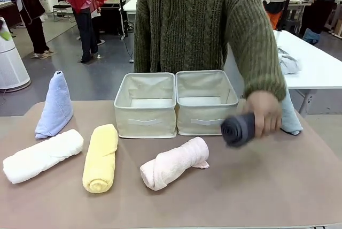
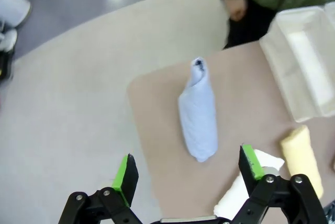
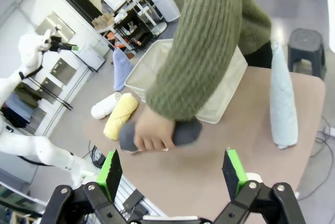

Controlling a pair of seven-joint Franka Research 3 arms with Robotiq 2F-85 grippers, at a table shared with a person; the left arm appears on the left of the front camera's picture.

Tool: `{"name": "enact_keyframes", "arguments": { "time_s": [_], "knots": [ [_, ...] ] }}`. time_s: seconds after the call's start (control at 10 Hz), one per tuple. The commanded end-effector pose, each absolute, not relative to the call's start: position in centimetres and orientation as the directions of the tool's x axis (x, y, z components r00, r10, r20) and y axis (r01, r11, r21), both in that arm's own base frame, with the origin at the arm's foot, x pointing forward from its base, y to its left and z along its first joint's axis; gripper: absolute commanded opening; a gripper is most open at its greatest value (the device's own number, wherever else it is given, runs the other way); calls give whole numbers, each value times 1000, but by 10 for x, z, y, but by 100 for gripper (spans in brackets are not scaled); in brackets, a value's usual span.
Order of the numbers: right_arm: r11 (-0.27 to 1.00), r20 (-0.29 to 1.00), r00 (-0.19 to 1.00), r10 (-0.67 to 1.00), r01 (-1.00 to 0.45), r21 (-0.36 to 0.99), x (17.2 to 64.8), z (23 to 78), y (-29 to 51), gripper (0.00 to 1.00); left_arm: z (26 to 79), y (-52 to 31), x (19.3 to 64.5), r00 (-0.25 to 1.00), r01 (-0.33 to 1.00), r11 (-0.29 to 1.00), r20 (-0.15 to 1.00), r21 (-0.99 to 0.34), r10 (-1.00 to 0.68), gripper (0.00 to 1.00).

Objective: Sort the towels based on their folding style.
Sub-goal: Pick up one triangle-folded towel and place it in the left Fabric basket.

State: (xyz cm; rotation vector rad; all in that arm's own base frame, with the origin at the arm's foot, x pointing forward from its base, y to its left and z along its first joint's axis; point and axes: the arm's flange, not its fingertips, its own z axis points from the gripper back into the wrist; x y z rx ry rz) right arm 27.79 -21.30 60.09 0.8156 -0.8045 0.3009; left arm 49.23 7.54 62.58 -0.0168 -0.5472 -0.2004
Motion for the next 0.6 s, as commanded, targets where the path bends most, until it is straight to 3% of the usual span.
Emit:
{"name": "enact_keyframes", "arguments": {
  "time_s": [0.0,0.2,0.5],
  "knots": [
    [667,741,669,-57,-526,527,279,600,-213,100,606,59,543,955,115,989,262,95,-136,100],
    [667,741,669,-57,-526,527,279,600,-213,100,569,43,579,981,125,991,142,52,-132,100],
    [667,741,669,-57,-526,527,279,600,-213,100,521,16,599,980,147,987,125,57,-154,100]
  ]
}}
